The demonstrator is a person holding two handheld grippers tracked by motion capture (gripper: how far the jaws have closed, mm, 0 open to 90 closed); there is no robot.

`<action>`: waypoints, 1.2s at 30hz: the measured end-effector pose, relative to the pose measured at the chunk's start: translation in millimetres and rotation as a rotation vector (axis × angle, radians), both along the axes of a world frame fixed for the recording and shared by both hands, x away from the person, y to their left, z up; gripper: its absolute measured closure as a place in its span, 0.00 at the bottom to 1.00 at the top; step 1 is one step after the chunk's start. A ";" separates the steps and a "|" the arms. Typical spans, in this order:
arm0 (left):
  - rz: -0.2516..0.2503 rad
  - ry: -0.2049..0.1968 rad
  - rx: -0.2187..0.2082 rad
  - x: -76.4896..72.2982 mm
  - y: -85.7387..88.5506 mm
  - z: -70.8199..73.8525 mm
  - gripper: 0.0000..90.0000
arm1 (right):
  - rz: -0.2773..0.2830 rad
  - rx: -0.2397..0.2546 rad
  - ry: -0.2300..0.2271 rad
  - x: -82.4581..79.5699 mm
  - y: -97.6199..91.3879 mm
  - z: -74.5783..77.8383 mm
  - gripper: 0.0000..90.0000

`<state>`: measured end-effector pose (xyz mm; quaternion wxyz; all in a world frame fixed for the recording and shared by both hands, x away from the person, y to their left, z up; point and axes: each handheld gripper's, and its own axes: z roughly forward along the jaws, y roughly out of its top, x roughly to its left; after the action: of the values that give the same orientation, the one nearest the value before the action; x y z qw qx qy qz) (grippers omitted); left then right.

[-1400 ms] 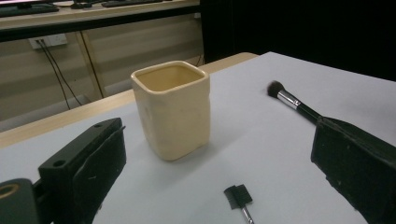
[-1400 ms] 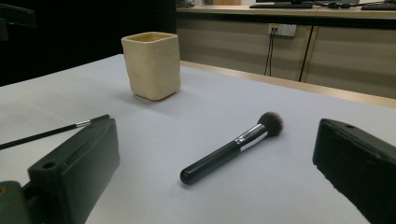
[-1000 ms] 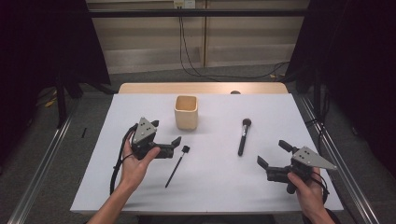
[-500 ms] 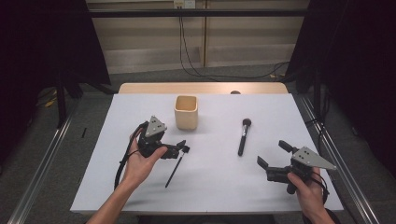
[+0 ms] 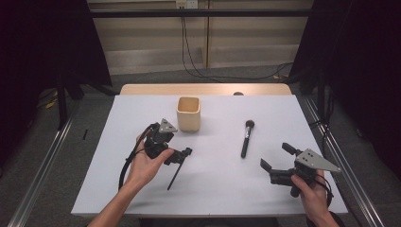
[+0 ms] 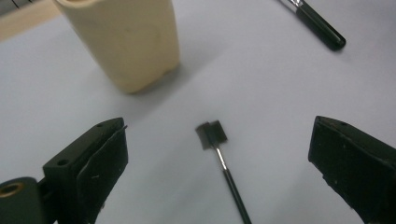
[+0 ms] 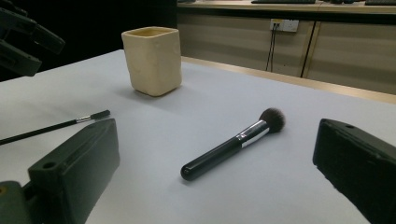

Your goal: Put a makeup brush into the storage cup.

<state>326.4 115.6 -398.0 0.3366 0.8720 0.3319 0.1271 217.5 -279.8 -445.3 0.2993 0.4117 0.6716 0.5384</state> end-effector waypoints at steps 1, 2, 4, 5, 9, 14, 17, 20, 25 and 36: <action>-0.010 0.044 0.012 2.1 -2.6 -1.1 0.05 | 0.002 -0.001 0.000 0.3 0.8 0.0 0.00; -0.020 0.076 0.023 3.5 -4.0 -2.3 0.06 | 0.002 -0.002 0.001 0.2 1.1 0.1 0.00; -0.030 0.104 0.038 4.9 -5.3 -3.7 0.06 | 0.005 -0.003 0.001 0.1 1.3 0.1 0.00; -0.025 0.132 0.068 6.1 -7.6 -6.6 0.06 | 0.006 -0.001 0.001 -0.3 1.4 0.2 0.00; -0.016 0.157 0.094 8.7 -9.1 -8.4 0.06 | 0.005 -0.001 0.001 0.7 0.0 -0.3 0.00; 0.003 0.206 0.152 15.8 -14.6 -10.2 0.06 | 0.008 -0.005 0.004 0.9 0.8 -0.5 0.00; 0.033 0.233 0.210 20.4 -16.7 -13.7 0.06 | 0.009 -0.006 0.005 0.8 1.3 -0.6 0.00; 0.032 0.259 0.226 23.3 -17.2 -16.3 0.07 | 0.006 0.000 0.012 0.8 1.5 -0.7 0.00; 0.012 0.314 0.255 28.9 -20.9 -21.4 0.06 | 0.006 -0.004 0.015 1.8 1.4 -1.4 0.00; 0.011 0.375 0.325 35.1 -28.9 -34.1 0.07 | 0.002 -0.020 0.030 1.7 1.3 -2.2 0.00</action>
<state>361.5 86.8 -432.2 0.1238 0.9213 0.3682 0.0167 219.2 -278.5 -447.6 0.2926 0.4159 0.6818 0.5259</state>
